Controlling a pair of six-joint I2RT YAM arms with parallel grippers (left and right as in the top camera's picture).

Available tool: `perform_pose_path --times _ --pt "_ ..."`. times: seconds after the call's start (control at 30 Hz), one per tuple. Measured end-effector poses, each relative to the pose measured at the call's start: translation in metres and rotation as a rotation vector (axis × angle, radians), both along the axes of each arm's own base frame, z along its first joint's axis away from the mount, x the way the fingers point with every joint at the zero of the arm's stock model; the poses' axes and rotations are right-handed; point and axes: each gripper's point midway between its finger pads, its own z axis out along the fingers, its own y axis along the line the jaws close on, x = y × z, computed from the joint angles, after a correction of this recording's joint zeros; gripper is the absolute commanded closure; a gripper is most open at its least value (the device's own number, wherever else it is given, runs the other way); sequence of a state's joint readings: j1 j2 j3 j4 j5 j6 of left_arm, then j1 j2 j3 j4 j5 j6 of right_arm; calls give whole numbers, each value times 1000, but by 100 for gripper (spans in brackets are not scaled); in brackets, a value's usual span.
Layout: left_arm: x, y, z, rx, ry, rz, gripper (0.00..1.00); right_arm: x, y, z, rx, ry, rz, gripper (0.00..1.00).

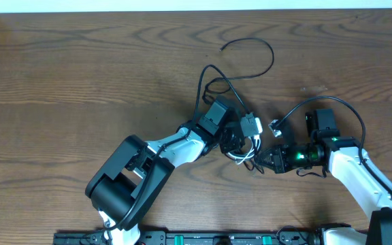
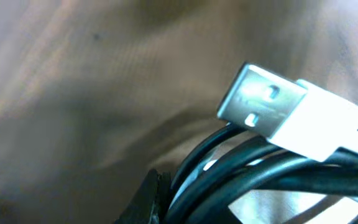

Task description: Untangle cables

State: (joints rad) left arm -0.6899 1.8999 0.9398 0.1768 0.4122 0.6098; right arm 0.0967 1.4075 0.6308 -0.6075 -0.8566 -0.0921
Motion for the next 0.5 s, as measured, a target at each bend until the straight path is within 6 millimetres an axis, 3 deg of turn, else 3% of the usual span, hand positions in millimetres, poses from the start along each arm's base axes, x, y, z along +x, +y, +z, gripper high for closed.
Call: perform_pose_path --times 0.13,0.3,0.43,0.5 --pt "25 7 10 1 -46 165 92 -1 -1 0 -1 5 -2 86" --pt "59 35 47 -37 -92 497 92 1 -7 -7 -51 18 -27 78" --pt "69 56 81 -133 -60 741 92 6 -19 -18 -142 66 -114 64" --pt "67 64 85 -163 -4 839 92 8 -21 -20 -156 84 -142 63"
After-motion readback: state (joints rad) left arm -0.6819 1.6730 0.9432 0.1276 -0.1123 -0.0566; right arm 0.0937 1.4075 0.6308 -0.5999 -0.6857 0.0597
